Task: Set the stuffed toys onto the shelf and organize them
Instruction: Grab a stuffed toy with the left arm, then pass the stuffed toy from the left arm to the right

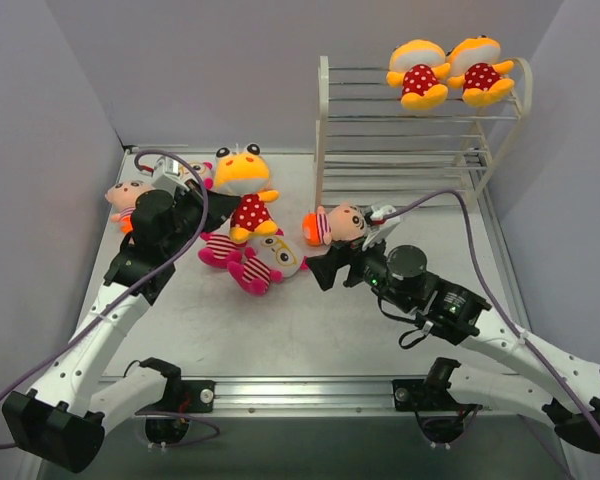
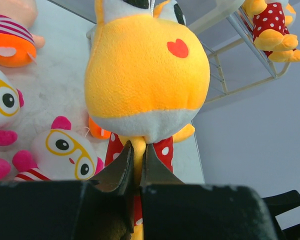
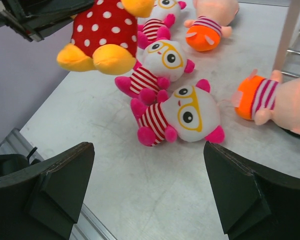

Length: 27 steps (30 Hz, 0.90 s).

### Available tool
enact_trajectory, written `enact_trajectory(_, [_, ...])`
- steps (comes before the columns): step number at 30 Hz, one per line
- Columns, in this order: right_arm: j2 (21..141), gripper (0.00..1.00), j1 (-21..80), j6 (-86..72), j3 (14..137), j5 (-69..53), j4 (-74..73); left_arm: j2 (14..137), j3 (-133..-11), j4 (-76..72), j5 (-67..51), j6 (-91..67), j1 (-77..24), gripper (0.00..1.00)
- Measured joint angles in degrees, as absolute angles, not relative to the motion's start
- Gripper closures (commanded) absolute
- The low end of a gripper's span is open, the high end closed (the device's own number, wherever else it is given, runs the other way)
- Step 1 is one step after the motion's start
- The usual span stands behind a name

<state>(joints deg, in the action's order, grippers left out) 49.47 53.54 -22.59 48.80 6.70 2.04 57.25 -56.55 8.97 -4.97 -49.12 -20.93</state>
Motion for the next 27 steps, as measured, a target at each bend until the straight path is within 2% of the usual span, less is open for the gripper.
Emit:
enact_trajectory(7, [59.0, 0.06, 63.4, -22.6, 49.5, 13.6, 9.0, 55.1, -54.7, 8.8, -5.3, -50.0, -22.1, 0.98])
enact_trajectory(16, [68.6, 0.11, 65.4, -21.9, 54.3, 17.8, 15.3, 52.7, -53.6, 8.8, -5.2, -50.8, -24.8, 0.97])
enact_trajectory(19, [70.2, 0.16, 65.6, -21.1, 56.3, 18.7, 16.4, 52.2, -53.3, 8.8, -5.2, -50.8, -25.6, 0.97])
enact_trajectory(25, [71.8, 0.36, 65.7, -20.1, 58.3, 19.1, 17.3, 51.7, -53.1, 8.8, -4.9, -50.8, -26.5, 0.97])
enact_trajectory(27, [72.1, 0.46, 65.7, -19.7, 58.4, 19.0, 17.4, 51.5, -53.1, 8.8, -4.9, -50.8, -26.7, 0.97])
